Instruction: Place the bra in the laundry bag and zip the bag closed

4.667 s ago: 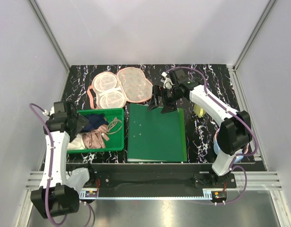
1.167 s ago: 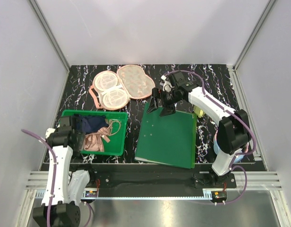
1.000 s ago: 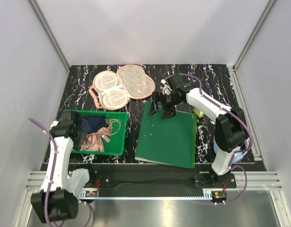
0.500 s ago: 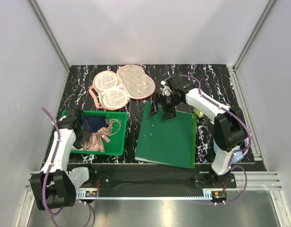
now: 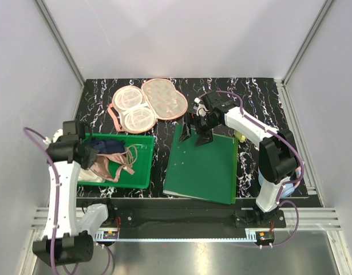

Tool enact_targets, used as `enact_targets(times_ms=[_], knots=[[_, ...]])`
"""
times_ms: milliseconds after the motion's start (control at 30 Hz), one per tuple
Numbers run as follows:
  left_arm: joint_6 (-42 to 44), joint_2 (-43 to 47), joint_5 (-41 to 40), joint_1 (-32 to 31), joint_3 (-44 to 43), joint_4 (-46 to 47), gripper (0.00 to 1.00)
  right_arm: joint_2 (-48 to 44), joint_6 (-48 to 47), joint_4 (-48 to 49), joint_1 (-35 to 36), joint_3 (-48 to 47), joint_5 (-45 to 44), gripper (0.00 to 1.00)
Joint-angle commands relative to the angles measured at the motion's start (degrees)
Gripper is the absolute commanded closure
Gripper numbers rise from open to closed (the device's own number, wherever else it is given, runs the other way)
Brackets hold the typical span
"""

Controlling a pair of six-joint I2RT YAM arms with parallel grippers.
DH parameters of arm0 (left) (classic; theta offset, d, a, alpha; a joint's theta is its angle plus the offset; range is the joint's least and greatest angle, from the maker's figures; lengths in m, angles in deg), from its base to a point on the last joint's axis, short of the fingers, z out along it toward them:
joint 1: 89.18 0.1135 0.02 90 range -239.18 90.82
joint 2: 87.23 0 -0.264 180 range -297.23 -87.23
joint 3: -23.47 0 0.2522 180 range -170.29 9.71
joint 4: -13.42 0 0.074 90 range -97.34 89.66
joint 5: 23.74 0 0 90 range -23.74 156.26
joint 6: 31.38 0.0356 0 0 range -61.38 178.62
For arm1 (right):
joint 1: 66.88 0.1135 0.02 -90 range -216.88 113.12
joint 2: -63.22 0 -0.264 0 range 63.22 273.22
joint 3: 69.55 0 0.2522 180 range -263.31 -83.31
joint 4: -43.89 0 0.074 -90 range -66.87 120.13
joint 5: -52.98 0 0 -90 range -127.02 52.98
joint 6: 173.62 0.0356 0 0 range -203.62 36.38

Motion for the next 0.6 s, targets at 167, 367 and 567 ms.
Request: enact_targets(times_ms=[167, 367, 567], knots=[[-2.56, 2.83, 10.29, 0.03, -18.95, -14.05, 1.0, -3.35, -0.12, -0.06, 0.45, -0.31, 0.85, 0.0], [-2.21, 2.39, 24.0, 0.12, -24.57, -6.25, 1.0, -3.96, 0.67, -1.29, 0.36, -2.07, 1.02, 0.0], [-4.67, -1.3, 34.29, 0.47, -32.05, -0.86, 1.0, -4.58, 1.81, -2.69, 0.45, -4.36, 0.49, 0.0]])
